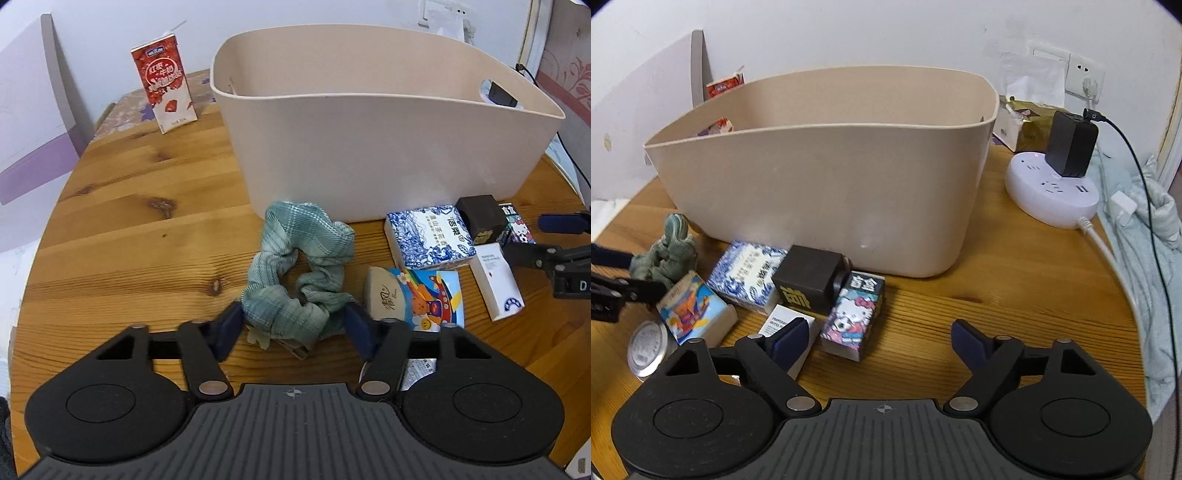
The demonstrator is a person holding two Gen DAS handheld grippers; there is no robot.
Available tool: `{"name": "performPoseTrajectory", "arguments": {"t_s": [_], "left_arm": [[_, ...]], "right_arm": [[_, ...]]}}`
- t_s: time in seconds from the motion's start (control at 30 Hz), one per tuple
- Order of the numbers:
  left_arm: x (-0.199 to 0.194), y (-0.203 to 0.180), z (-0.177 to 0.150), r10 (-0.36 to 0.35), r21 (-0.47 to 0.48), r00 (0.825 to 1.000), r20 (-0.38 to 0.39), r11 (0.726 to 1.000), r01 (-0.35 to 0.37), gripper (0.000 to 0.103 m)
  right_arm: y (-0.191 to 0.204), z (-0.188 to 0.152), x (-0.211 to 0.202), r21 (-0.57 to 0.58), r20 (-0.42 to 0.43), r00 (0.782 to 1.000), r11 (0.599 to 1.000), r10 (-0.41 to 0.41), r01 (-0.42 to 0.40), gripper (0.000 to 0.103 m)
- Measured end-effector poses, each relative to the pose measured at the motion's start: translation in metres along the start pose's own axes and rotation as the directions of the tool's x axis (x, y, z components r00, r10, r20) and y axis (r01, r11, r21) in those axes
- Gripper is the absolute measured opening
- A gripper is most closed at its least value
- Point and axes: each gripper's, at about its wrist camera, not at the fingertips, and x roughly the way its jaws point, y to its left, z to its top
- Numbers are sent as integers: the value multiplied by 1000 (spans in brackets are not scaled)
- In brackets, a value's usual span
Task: Organize objects
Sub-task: 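Grasp green plaid scrunchie with left tool while right grasps Hello Kitty blind box, then lift scrunchie into bin and release while right tool drops blind box in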
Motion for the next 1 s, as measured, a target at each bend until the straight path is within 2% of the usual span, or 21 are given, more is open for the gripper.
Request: {"name": "performPoseTrajectory", "arguments": {"t_s": [0.17,0.2,0.23,0.33,0.63,1.0], "left_arm": [[-4,4,2,-32,-24,999,18,999,32,28],[-4,5,3,-40,-29,999,18,999,40,25],[-4,5,3,-42,-29,999,18,999,43,22],[-5,5,2,-36,-35,999,21,999,37,17],[-27,12,-4,-33,-69,997,70,997,38,14],[-62,23,-16,-36,-108,990,133,993,50,13]], "right_arm": [[6,2,-2,-14,9,1000,1000,22,-22,62],[6,3,-2,-16,7,1000,1000,26,-26,55],[7,3,-1,-19,-4,1000,1000,25,-25,44],[8,0,2,-15,-23,999,999,36,-37,24],[5,-6,-16,-2,11,999,999,43,-43,21],[2,-10,-59,10,86,995,999,44,-45,21]]}}
